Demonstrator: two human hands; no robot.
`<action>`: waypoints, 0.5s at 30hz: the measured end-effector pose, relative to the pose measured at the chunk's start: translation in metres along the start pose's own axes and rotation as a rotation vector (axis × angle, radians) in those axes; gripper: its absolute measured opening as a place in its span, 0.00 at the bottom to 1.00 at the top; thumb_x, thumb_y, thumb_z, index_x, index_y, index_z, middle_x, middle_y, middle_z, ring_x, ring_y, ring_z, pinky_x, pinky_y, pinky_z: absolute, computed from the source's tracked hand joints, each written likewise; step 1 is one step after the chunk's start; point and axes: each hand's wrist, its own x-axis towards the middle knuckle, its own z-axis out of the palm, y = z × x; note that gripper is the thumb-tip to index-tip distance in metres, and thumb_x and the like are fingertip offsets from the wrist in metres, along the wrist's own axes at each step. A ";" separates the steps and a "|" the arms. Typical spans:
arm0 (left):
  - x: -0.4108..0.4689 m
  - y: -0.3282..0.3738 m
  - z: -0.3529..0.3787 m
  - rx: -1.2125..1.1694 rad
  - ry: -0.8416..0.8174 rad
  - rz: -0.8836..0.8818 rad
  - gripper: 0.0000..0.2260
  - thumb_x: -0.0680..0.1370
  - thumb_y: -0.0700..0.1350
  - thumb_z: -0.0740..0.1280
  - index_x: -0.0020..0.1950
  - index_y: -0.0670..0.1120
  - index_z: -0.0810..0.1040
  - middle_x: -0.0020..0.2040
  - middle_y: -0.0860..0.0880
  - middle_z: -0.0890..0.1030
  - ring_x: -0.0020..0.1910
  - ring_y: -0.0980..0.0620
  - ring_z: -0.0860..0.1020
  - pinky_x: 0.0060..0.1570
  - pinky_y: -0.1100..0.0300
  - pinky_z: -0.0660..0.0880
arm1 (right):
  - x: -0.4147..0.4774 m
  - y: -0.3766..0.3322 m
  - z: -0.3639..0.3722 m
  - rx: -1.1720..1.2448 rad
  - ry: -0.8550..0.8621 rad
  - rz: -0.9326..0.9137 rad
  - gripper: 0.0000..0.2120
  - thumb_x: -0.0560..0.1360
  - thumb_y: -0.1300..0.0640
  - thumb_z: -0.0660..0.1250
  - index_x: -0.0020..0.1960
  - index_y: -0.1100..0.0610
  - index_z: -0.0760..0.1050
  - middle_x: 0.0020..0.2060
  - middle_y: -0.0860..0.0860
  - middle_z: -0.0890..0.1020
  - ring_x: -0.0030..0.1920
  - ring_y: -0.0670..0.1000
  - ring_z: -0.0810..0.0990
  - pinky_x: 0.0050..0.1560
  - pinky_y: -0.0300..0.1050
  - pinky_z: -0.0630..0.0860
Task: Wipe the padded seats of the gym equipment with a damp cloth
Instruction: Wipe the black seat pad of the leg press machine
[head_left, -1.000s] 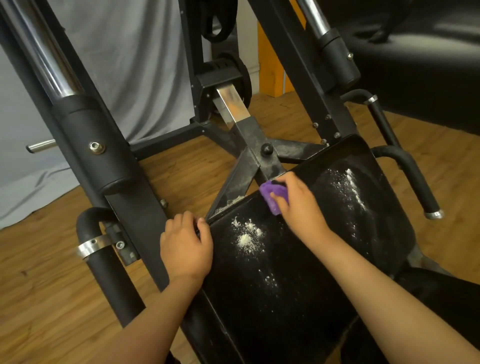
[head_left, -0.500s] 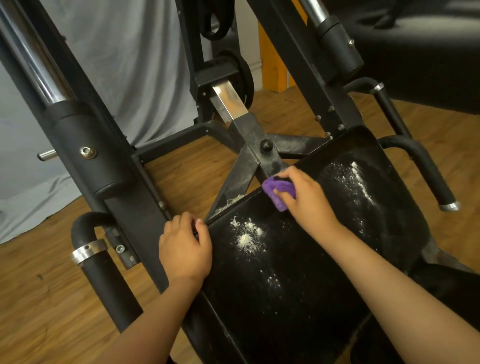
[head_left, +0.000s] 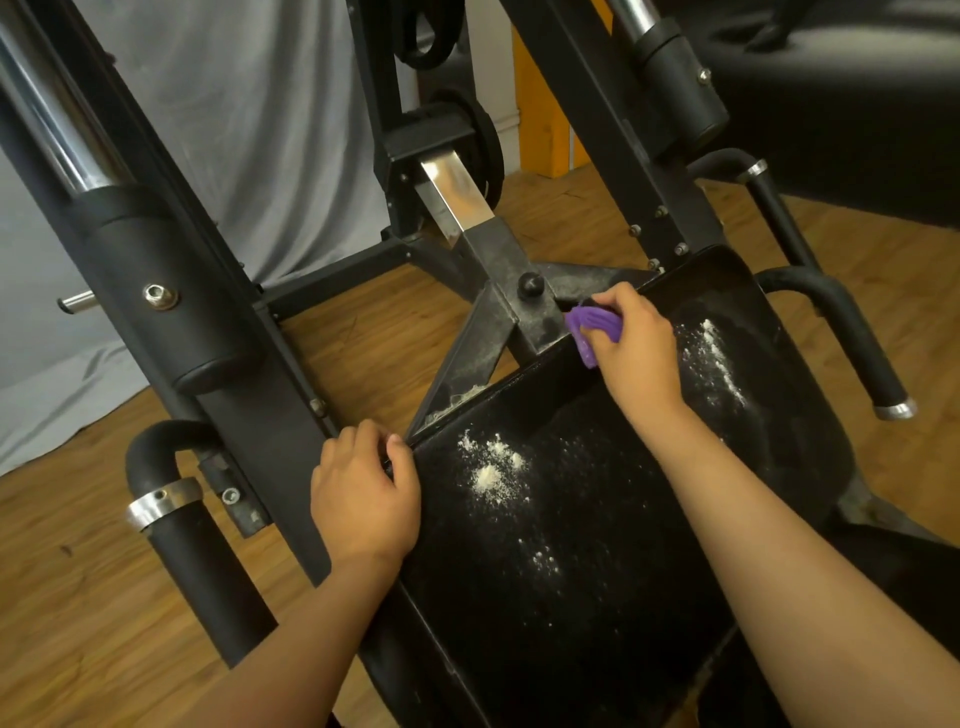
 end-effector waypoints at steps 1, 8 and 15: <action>0.000 0.000 0.000 -0.003 0.001 -0.002 0.13 0.76 0.54 0.50 0.41 0.50 0.71 0.40 0.53 0.73 0.41 0.54 0.68 0.42 0.57 0.63 | -0.005 -0.004 0.001 0.017 -0.036 -0.016 0.09 0.75 0.63 0.67 0.55 0.55 0.74 0.52 0.53 0.78 0.51 0.51 0.78 0.48 0.41 0.74; 0.001 -0.001 0.001 -0.005 -0.006 -0.011 0.15 0.76 0.55 0.50 0.42 0.49 0.71 0.40 0.52 0.73 0.42 0.53 0.68 0.42 0.56 0.65 | -0.062 -0.059 0.029 0.101 -0.327 -0.240 0.13 0.73 0.65 0.69 0.55 0.56 0.76 0.53 0.50 0.78 0.52 0.48 0.78 0.52 0.44 0.77; 0.001 -0.003 0.001 -0.020 -0.009 -0.008 0.15 0.76 0.55 0.50 0.42 0.49 0.71 0.40 0.52 0.73 0.42 0.52 0.69 0.43 0.55 0.66 | -0.059 -0.043 0.017 0.085 -0.330 -0.222 0.08 0.74 0.63 0.69 0.52 0.55 0.75 0.51 0.48 0.77 0.51 0.46 0.77 0.51 0.39 0.76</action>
